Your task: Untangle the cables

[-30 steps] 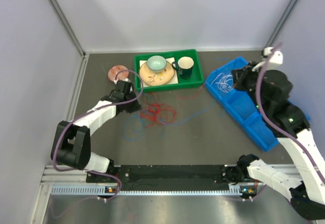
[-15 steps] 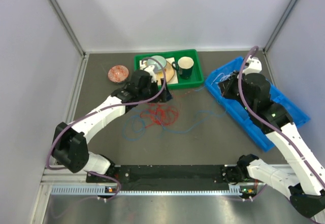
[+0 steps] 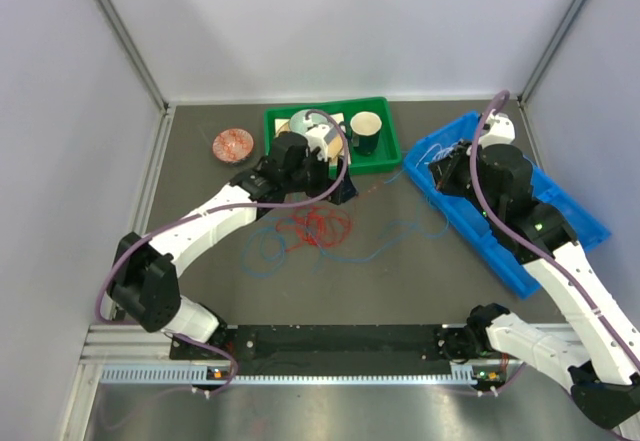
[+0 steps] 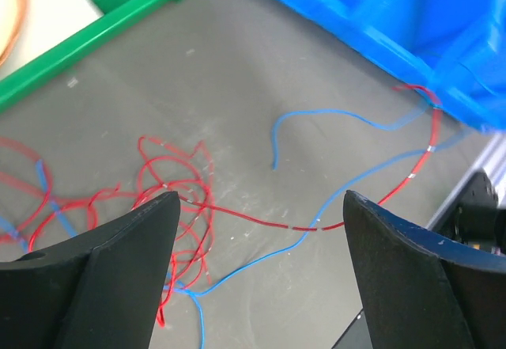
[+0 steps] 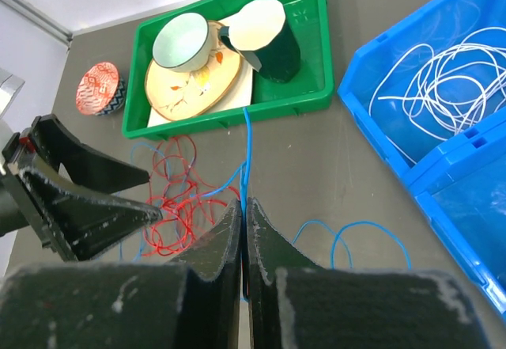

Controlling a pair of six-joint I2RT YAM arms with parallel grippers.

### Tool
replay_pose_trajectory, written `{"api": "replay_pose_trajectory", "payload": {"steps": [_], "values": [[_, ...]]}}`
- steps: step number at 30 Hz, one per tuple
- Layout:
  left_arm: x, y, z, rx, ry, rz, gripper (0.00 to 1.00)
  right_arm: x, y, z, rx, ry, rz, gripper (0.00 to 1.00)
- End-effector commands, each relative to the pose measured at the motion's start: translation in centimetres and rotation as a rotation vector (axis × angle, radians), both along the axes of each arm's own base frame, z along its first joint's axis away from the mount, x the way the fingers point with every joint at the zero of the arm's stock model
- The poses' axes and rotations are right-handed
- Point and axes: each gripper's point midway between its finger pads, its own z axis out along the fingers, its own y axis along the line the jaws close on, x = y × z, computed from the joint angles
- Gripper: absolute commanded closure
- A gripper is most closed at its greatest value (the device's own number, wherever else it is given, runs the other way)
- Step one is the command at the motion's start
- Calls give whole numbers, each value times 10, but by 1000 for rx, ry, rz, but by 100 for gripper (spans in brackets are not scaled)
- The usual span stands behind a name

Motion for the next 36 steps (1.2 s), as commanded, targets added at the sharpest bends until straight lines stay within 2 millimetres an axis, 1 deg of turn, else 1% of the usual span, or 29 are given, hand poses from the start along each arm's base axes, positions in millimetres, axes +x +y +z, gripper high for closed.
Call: {"api": "replay_pose_trajectory", "payload": {"steps": [1,2,3,4,5,6,10,13,14,16,17,19,20,21,22,23,24,25,26,27,28,29,30,31,32,33,34,35,36], "values": [[-4,-24,41,-76,-188,-155,11,3,2,18,46,-57,3,100],[-5,-27,48,-100,-220,-170,11,3,2,18,47,-56,3,100],[-10,-28,53,-118,-239,-202,11,3,2,18,47,-56,4,100],[-15,-30,54,-131,-249,-223,11,2,2,18,48,-58,3,100],[-16,-31,57,-140,-260,-232,11,3,2,18,48,-56,1,100],[-17,-33,65,-158,-291,-238,11,2,3,18,48,-58,5,100],[-26,-37,70,-186,-298,-291,11,2,2,18,48,-56,3,100],[-28,-42,69,-191,-292,-316,12,2,2,18,51,-57,4,100],[-27,-43,64,-184,-281,-320,12,3,2,18,51,-55,4,100],[-26,-47,61,-183,-268,-318,13,2,3,18,53,-56,5,100],[-23,-50,54,-174,-253,-316,14,2,3,18,51,-55,5,100],[-25,-58,53,-175,-250,-333,14,3,2,18,52,-55,3,100],[-25,-62,45,-164,-232,-336,14,2,3,18,54,-56,4,100],[-22,-64,45,-154,-238,-324,15,2,2,17,52,-55,3,100],[-21,-68,44,-149,-238,-324,18,2,3,17,54,-54,6,100],[-19,-69,36,-133,-217,-319,28,2,3,17,54,-54,6,100],[-16,-69,35,-125,-216,-305,38,2,2,18,55,-57,4,100],[-10,-69,38,-122,-225,-285,52,2,2,19,56,-58,4,100],[-10,-65,32,-97,-199,-265,91,2,2,17,52,-56,3,100],[0,-58,32,-67,-209,-192,100,2,1,17,52,-57,0,100],[5,-52,32,-50,-211,-147,100,1,1,18,51,-59,-1,100],[8,-45,40,-53,-219,-103,100,2,0,18,50,-59,-4,100],[12,-34,41,-37,-216,-50,100,1,-1,17,45,-59,-7,100],[17,-22,37,-15,-219,7,100,1,-4,20,41,-71,-19,100],[17,-11,49,-32,-246,47,100,1,-5,19,37,-71,-24,100],[24,3,53,-47,-247,106,100,0,-8,22,38,-80,-33,100],[29,19,41,-30,-232,171,100,0,-10,25,32,-90,-41,100],[31,31,46,-66,-214,233,100,-1,-12,28,31,-98,-44,100],[45,57,42,-73,-192,317,100,-1,-13,35,33,-113,-48,100]]}}
